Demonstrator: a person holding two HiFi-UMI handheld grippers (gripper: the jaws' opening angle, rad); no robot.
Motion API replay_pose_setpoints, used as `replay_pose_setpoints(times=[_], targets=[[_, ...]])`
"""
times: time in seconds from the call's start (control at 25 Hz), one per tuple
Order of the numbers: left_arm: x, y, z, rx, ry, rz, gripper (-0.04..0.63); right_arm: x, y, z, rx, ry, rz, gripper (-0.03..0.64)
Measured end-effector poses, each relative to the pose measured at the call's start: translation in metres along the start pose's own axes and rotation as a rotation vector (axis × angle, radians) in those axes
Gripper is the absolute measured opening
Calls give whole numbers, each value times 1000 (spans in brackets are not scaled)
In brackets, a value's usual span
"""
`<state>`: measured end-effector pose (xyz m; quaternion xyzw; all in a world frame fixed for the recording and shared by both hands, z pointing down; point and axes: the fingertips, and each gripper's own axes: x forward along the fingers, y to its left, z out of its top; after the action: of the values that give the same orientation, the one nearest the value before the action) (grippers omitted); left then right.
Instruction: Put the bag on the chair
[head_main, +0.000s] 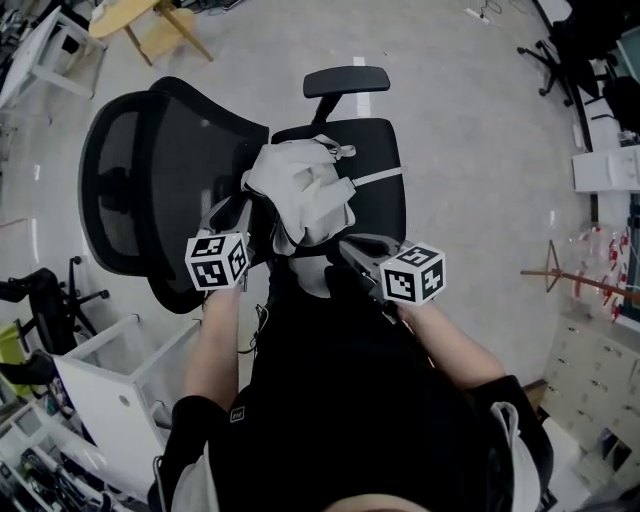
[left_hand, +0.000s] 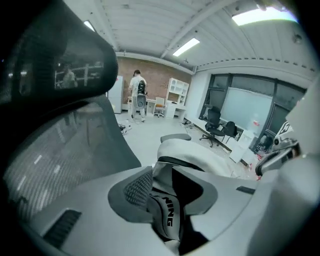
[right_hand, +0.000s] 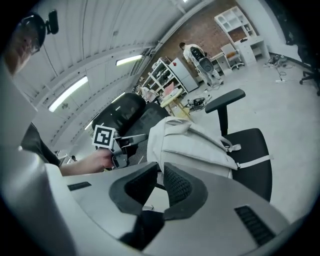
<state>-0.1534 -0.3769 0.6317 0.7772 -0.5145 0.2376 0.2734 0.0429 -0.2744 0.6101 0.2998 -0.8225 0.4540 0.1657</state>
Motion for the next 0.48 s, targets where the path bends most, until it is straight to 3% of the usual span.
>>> replay_pose_setpoints(times=[0.12,0.24,0.36,0.48], targets=[[-28,-8,18,24,-82,59,132,-17,-3,3,-28,-22,11,58],[-49,-24,30,30,-138,70,132,-25,4,4,-47,-29,50,58],[-62,-42,33,51,-163,54,127,-32,20,5,-92,-43,73,58],[-70,-66,41,83,-209,-14,100,-36,36,11,-141,-78,74,58]])
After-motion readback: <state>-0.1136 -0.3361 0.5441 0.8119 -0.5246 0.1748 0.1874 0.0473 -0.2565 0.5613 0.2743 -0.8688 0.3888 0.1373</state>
